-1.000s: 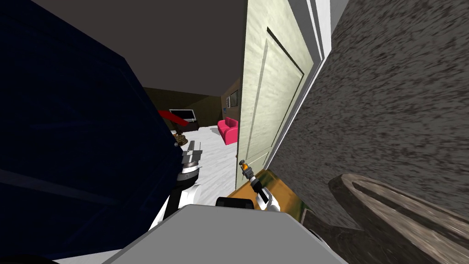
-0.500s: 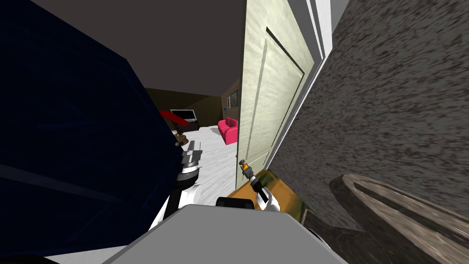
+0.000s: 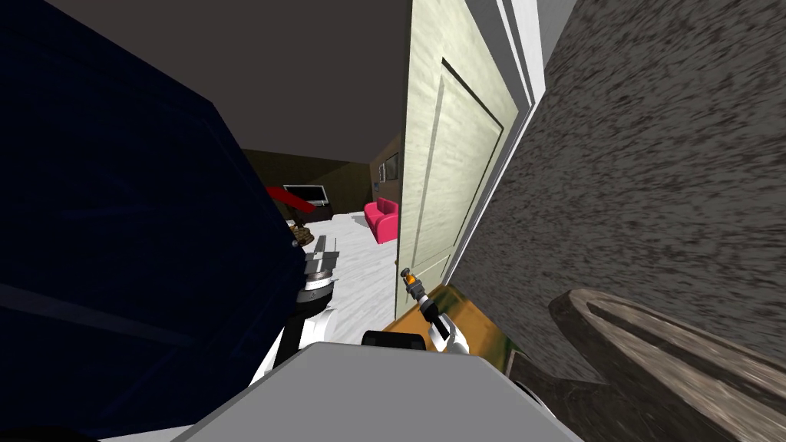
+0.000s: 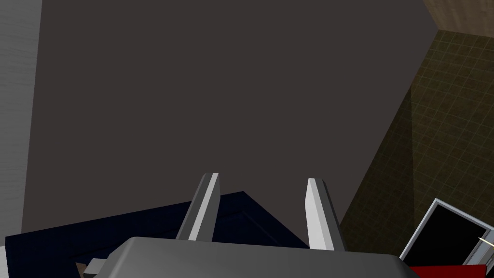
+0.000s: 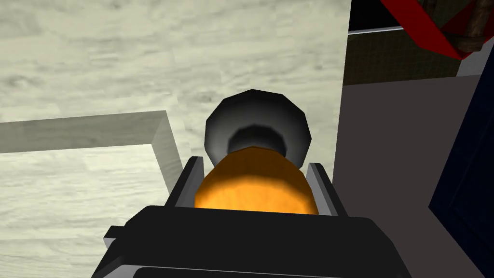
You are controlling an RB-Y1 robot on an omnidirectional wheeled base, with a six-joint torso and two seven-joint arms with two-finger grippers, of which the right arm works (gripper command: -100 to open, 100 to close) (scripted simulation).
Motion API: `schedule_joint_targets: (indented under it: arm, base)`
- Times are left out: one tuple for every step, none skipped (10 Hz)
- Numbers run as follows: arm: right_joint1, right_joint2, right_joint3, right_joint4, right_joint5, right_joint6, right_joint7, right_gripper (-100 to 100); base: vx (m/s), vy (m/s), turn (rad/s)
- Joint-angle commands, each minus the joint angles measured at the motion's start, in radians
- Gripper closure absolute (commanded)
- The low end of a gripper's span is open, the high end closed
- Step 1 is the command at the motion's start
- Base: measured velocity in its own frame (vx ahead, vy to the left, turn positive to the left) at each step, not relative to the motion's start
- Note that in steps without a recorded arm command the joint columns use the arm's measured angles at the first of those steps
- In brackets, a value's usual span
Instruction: Push the door open
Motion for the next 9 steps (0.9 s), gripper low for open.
schedule_joint_targets:
  arm:
    - [-0.003, -0.002, 0.004, -0.005, -0.012, 0.000, -0.050, 100]
    - [-0.003, -0.002, 0.004, -0.005, -0.012, 0.000, -0.056, 100]
    - [-0.004, -0.002, 0.007, -0.004, -0.018, 0.000, -0.086, 100]
    - [-0.005, -0.003, 0.011, -0.002, -0.026, 0.001, -0.115, 100]
    - [-0.005, -0.003, 0.011, -0.002, -0.026, 0.001, -0.120, 100]
    - [-0.007, -0.003, 0.015, -0.001, -0.035, 0.001, -0.157, 100]
    - [-0.008, -0.004, 0.019, 0.001, -0.044, 0.002, -0.182, 100]
    - [-0.008, -0.004, 0.019, 0.001, -0.044, 0.002, -0.195, 100]
    - [-0.010, -0.005, 0.024, 0.003, -0.054, 0.002, -0.232, 100]
  base:
    - [0.026, 0.019, -0.028]
    - [0.018, 0.016, -0.009]
    - [0.020, 0.014, -0.014]
    - [0.030, 0.019, -0.026]
    - [0.025, 0.020, -0.010]
    - [0.027, 0.024, -0.021]
    - [0.037, 0.030, -0.036]
    - [0.031, 0.014, -0.016]
    - [0.029, 0.018, -0.016]
